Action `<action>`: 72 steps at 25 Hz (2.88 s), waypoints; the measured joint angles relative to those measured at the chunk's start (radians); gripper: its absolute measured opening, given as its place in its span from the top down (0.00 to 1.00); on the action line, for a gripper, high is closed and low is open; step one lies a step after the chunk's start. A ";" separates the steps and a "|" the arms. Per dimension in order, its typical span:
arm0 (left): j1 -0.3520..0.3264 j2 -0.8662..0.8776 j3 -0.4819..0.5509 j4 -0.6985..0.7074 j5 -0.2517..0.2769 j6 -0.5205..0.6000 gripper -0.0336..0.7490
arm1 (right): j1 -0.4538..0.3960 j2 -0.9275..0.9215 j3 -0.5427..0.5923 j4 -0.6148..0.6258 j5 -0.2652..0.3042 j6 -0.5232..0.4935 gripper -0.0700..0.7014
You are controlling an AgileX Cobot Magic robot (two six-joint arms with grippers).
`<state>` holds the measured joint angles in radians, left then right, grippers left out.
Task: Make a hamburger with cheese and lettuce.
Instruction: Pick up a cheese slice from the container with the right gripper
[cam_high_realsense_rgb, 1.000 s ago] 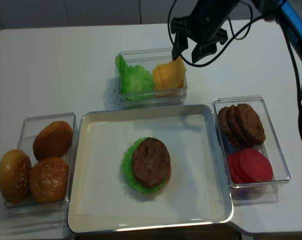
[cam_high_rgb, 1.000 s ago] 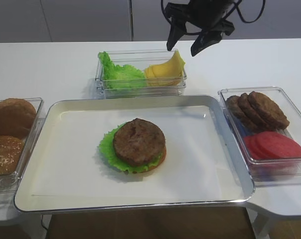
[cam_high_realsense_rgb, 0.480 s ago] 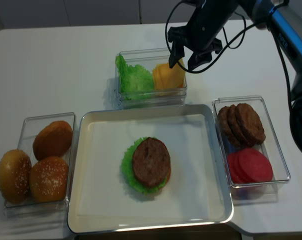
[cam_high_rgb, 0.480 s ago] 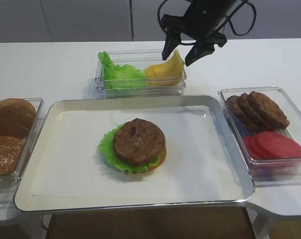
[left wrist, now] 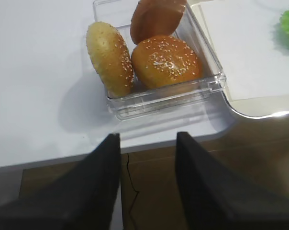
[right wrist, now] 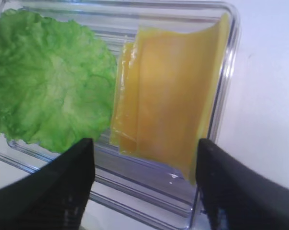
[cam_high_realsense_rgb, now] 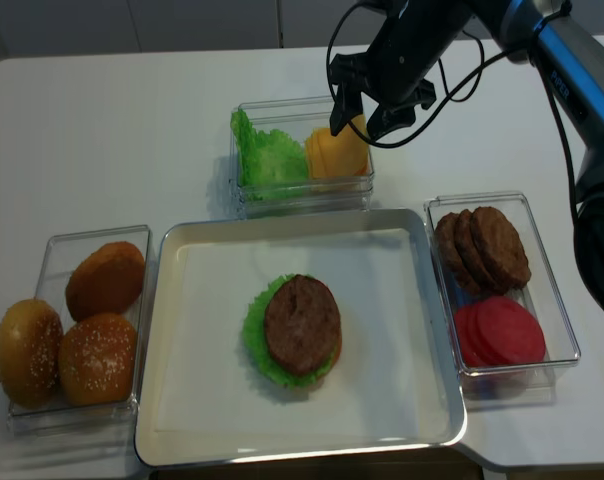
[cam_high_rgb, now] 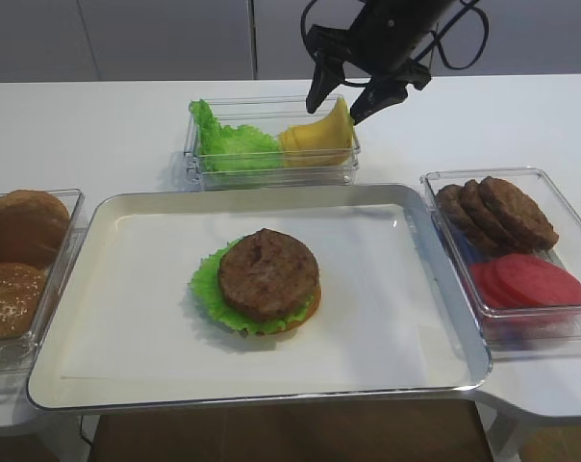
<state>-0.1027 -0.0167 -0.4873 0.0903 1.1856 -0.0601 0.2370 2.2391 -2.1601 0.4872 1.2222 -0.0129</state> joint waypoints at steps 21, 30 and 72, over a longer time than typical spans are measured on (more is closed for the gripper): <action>0.000 0.000 0.000 0.002 0.000 -0.002 0.59 | 0.000 0.000 -0.002 -0.052 -0.037 -0.006 0.24; 0.000 0.000 0.000 0.002 0.000 -0.002 0.59 | 0.000 0.000 -0.002 -0.052 -0.037 -0.015 0.24; 0.000 0.000 0.000 0.002 0.000 -0.002 0.59 | 0.000 0.020 -0.002 -0.058 -0.046 -0.018 0.59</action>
<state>-0.1027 -0.0167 -0.4873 0.0920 1.1856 -0.0618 0.2370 2.2590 -2.1618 0.4294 1.1760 -0.0309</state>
